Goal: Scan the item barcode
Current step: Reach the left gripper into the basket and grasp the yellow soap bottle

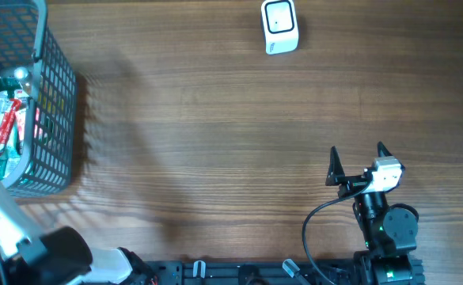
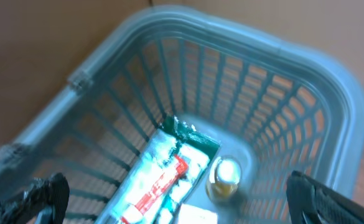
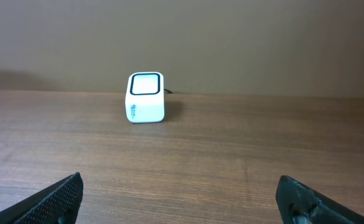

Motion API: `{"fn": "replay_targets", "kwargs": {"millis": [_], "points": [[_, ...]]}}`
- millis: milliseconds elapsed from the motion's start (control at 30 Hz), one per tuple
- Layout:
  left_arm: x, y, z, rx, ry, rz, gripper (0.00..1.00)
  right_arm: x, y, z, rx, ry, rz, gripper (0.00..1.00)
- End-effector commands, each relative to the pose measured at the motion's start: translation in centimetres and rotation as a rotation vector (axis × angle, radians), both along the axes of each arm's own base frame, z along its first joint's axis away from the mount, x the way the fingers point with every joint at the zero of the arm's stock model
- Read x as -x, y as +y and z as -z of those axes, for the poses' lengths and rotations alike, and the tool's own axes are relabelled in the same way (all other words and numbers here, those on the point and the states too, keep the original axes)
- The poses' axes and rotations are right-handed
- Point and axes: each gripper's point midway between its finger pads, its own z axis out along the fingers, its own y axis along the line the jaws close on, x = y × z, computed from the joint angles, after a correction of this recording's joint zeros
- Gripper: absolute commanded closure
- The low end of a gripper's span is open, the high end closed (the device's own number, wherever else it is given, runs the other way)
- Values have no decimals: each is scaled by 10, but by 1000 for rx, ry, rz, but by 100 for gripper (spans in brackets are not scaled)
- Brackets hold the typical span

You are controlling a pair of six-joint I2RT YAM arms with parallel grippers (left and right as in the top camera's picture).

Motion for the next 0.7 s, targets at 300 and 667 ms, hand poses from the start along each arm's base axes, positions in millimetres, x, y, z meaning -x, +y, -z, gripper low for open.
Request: {"fn": "replay_targets", "kwargs": {"millis": [300,667], "points": [[-34,-9,114,287,174,189,9,0,-1,-2,11,-10,7,0],[-51,-8,205,367,313,307,21,0,-1,-2,12,-10,7,0]]}}
